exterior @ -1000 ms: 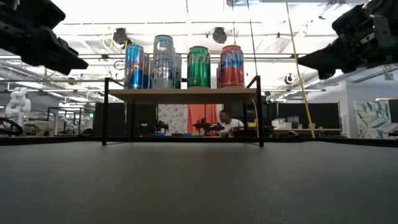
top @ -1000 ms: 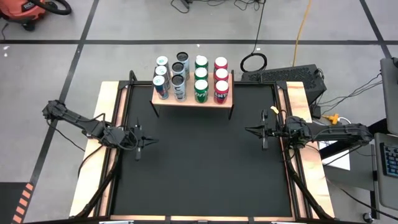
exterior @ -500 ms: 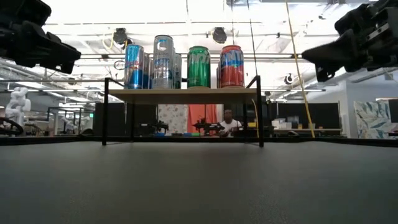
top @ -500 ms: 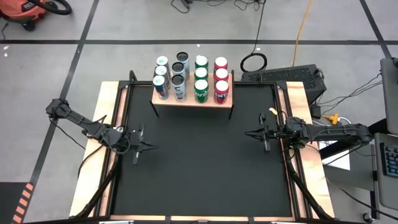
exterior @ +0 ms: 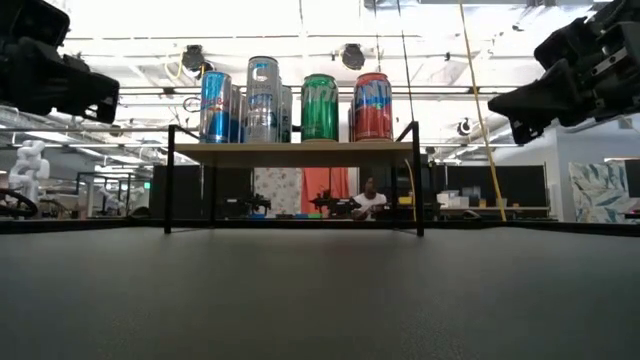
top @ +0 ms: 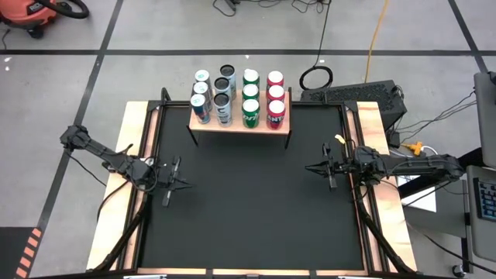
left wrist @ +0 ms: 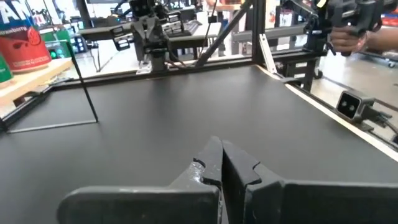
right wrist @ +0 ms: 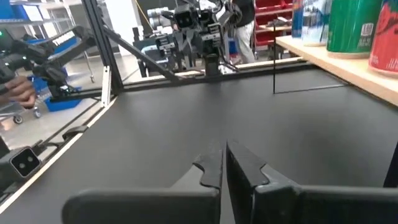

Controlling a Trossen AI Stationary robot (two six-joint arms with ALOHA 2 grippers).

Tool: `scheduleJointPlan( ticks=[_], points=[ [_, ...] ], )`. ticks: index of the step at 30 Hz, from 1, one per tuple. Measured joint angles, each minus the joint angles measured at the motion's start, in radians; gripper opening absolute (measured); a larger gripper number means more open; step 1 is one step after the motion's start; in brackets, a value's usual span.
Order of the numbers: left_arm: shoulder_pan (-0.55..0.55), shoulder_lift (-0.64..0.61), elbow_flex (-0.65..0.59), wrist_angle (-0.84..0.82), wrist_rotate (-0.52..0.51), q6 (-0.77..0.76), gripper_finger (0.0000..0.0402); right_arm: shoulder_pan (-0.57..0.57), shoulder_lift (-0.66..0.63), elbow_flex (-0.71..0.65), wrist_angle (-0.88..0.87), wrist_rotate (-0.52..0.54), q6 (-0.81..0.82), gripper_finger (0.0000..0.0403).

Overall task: Place canned beverage on shelf
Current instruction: Return to Home Position

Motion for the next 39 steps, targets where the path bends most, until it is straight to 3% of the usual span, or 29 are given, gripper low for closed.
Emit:
scheduleJointPlan(
  ticks=[9, 20, 39],
  points=[
    [0.008, -0.030, 0.000, 0.011, 0.002, 0.062, 0.0000, 0.000, -0.002, -0.001, 0.006, -0.003, -0.042, 0.0000],
    [0.148, -0.109, -0.001, 0.032, 0.082, 0.138, 0.0000, 0.000, -0.057, -0.002, 0.006, -0.004, -0.110, 0.0000],
    [0.423, -0.159, -0.001, -0.030, 0.345, 0.120, 0.0000, 0.000, -0.193, -0.002, -0.067, -0.031, -0.123, 0.0000]
  ],
)
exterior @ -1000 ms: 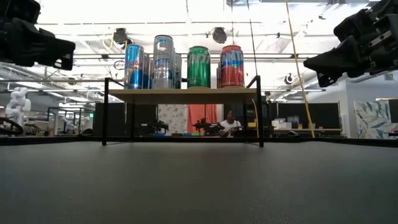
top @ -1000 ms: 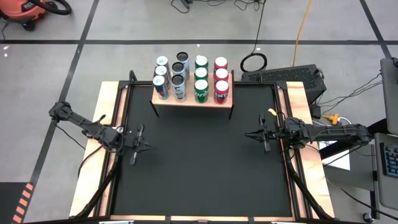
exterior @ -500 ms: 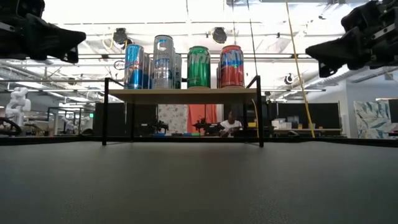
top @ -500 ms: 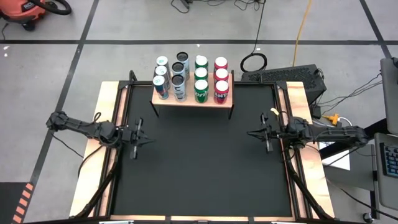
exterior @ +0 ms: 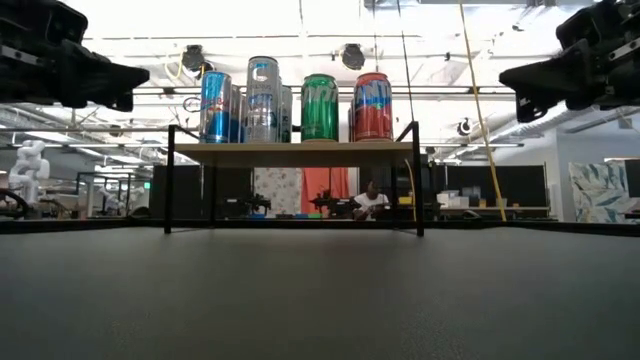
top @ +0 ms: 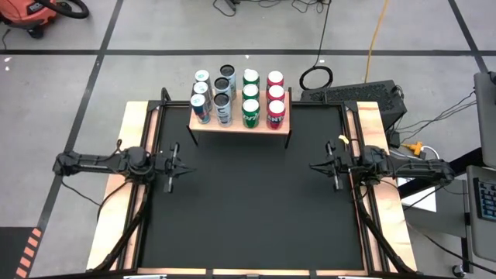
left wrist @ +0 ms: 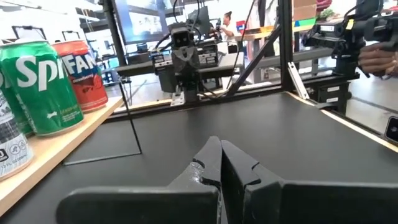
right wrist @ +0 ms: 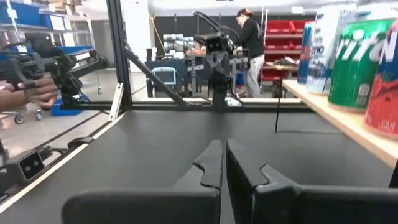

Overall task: Place canned beverage on shelf
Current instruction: Return to Home Position

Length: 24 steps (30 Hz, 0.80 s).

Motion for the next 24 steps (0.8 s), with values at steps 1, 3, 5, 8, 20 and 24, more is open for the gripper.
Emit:
scheduleJointPlan(
  ticks=[1, 3, 5, 8, 20, 24],
  points=[
    [0.011, 0.000, 0.000, 0.000, 0.010, -0.004, 0.0000, 0.000, -0.001, 0.000, -0.008, -0.001, 0.008, 0.0000],
    [0.033, 0.000, 0.000, -0.003, 0.032, -0.009, 0.0000, 0.000, -0.001, 0.000, -0.026, 0.000, 0.018, 0.0000],
    [0.056, 0.000, 0.000, -0.022, 0.043, -0.011, 0.0000, 0.000, -0.002, 0.000, -0.035, 0.000, 0.018, 0.0000],
    [0.090, 0.000, 0.000, -0.036, 0.051, -0.012, 0.0000, 0.000, -0.002, 0.000, -0.049, 0.001, 0.017, 0.0000],
    [0.162, -0.018, -0.001, -0.085, 0.153, -0.051, 0.0000, 0.000, -0.034, 0.000, -0.074, 0.004, 0.034, 0.0000],
    [0.160, -0.034, -0.001, -0.094, 0.099, -0.064, 0.0000, 0.000, -0.052, 0.000, -0.077, 0.006, 0.021, 0.0000]
  ],
)
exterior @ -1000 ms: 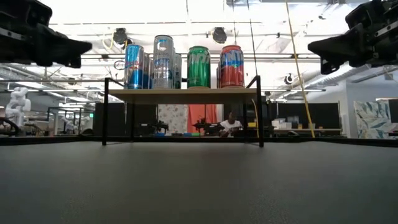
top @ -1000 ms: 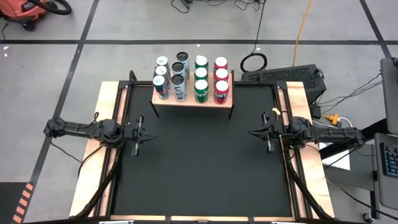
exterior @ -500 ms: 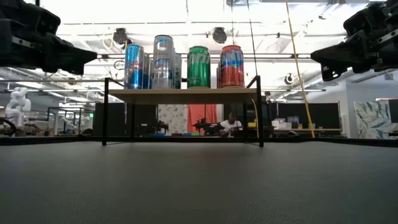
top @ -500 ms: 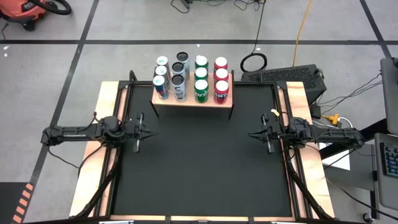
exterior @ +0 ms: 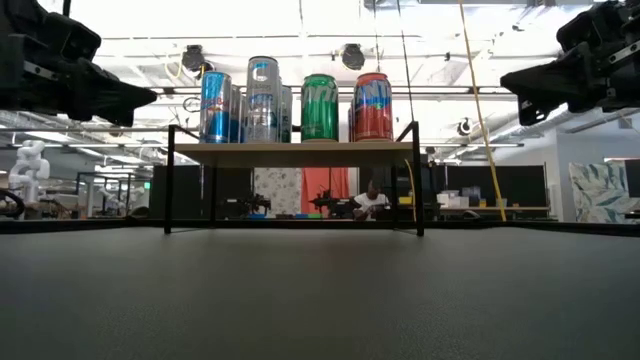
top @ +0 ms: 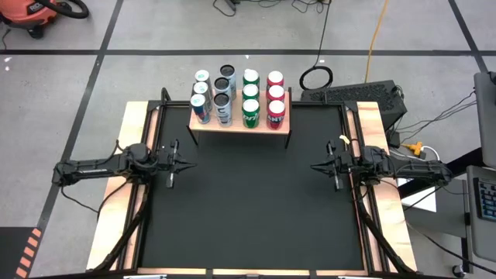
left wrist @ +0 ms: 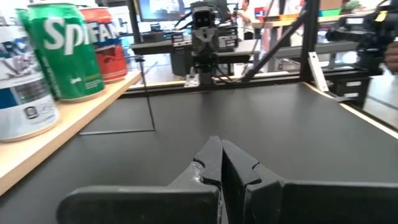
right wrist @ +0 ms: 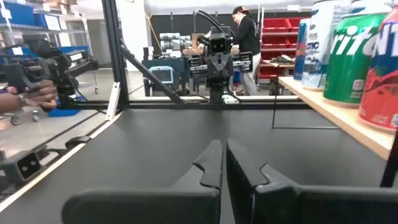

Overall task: Place canned beverage on shelf
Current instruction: Return to Home Position

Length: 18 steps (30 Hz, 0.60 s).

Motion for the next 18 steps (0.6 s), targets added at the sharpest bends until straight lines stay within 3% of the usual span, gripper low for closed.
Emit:
scheduleJointPlan(
  ticks=[6, 18],
  points=[
    [0.000, -0.006, 0.000, -0.009, -0.051, -0.007, 0.0000, 0.000, -0.013, 0.000, -0.015, 0.080, -0.024, 0.0000],
    [0.000, -0.007, -0.001, -0.009, -0.073, 0.000, 0.0000, 0.000, -0.013, 0.000, -0.016, 0.079, -0.013, 0.0000]
  ],
)
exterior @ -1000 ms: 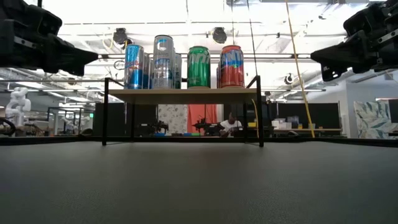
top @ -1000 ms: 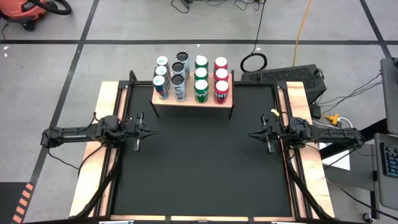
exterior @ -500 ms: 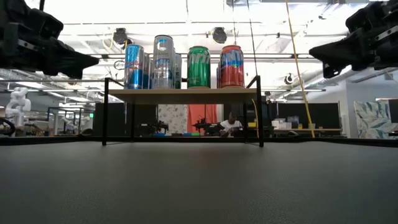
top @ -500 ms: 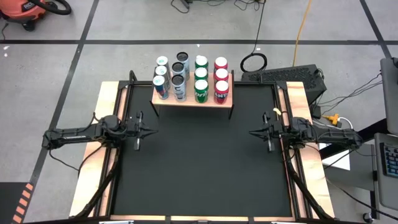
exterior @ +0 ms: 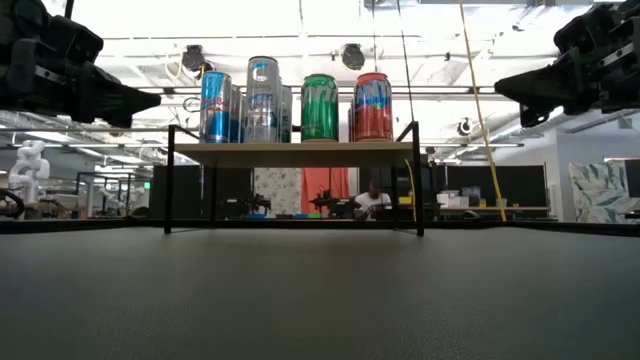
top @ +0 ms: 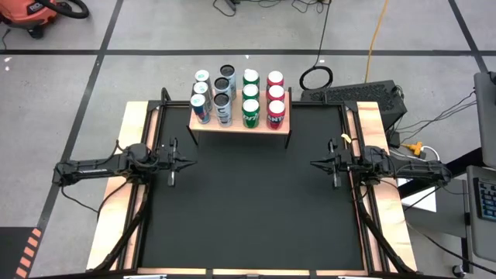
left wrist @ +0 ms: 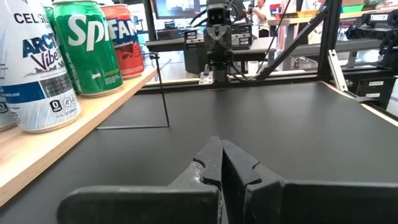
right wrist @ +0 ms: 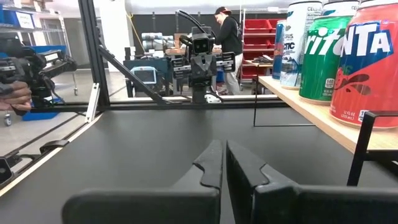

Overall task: Place canned beverage on shelf
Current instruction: Return to Home Position

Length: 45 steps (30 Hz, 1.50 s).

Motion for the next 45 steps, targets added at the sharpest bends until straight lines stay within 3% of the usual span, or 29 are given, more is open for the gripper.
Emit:
scheduleJointPlan(
  ticks=[45],
  points=[
    [-0.012, 0.001, 0.000, 0.022, -0.031, -0.099, 0.0000, 0.000, 0.003, 0.000, 0.005, -0.002, 0.039, 0.0000]
  ],
)
